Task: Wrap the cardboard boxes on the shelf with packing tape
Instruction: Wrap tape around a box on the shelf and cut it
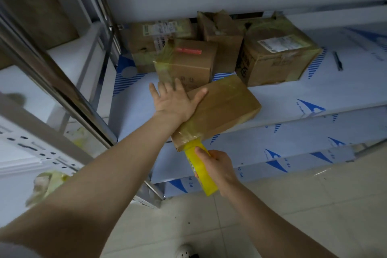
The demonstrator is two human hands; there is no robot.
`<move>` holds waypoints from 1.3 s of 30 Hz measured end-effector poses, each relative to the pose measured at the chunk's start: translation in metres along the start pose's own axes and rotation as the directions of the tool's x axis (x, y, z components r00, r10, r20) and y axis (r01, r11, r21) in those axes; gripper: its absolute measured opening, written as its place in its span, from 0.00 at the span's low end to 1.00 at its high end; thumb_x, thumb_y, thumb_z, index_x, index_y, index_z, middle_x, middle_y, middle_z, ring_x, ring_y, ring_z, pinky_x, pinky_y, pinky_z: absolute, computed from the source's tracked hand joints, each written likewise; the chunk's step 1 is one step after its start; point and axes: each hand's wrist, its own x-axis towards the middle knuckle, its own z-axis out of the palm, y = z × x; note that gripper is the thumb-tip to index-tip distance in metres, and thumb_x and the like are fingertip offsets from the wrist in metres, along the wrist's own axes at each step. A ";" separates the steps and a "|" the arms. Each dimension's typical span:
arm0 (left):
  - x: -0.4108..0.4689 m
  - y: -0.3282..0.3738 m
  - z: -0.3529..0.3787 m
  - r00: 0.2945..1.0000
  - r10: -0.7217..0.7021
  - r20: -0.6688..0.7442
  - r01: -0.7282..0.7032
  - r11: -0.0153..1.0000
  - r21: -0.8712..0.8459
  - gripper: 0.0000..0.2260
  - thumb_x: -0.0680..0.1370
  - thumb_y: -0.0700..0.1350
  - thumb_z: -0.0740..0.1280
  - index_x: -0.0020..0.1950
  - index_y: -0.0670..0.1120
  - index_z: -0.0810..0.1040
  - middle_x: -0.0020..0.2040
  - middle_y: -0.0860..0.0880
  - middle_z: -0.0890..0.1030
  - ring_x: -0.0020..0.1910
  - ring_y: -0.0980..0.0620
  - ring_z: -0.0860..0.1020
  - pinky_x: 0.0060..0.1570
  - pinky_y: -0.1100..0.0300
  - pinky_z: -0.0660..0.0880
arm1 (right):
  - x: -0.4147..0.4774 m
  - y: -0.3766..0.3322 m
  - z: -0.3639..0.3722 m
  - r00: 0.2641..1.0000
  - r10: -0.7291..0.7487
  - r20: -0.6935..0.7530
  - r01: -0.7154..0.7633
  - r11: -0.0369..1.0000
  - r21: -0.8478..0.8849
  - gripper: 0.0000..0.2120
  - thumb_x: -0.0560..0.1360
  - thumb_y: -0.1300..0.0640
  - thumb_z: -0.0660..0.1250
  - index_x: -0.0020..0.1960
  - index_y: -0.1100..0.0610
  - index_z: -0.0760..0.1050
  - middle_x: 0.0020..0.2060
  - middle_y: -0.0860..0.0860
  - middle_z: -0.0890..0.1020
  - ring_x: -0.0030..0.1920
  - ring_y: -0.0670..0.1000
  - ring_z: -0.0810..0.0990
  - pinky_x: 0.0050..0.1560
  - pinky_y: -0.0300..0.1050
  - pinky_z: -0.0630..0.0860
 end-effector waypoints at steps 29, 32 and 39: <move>-0.037 -0.057 -0.050 0.826 0.288 0.485 0.006 0.855 -0.518 0.47 0.51 0.68 0.70 0.70 0.60 0.69 0.69 0.53 0.71 0.68 0.51 0.69 0.71 0.53 0.62 | -0.072 -0.067 -0.063 0.930 -0.044 0.364 -0.014 0.988 0.157 0.03 0.73 0.60 0.69 0.41 0.59 0.80 0.33 0.54 0.84 0.33 0.51 0.82 0.37 0.42 0.79; -0.031 -0.072 -0.045 0.844 0.233 0.483 0.158 0.752 -0.640 0.39 0.50 0.69 0.72 0.58 0.54 0.79 0.59 0.48 0.80 0.60 0.48 0.75 0.68 0.51 0.65 | -0.086 -0.109 -0.077 0.912 -0.180 0.368 0.101 0.970 0.223 0.05 0.74 0.63 0.68 0.40 0.59 0.80 0.32 0.54 0.83 0.31 0.50 0.82 0.33 0.39 0.79; -0.018 -0.047 -0.073 0.971 0.116 0.208 0.053 0.744 -0.666 0.12 0.78 0.52 0.61 0.50 0.45 0.77 0.51 0.44 0.77 0.48 0.46 0.75 0.47 0.57 0.70 | -0.078 -0.160 -0.042 0.921 -0.211 0.329 0.142 0.965 0.221 0.12 0.74 0.53 0.70 0.44 0.64 0.80 0.34 0.60 0.83 0.31 0.54 0.81 0.40 0.47 0.81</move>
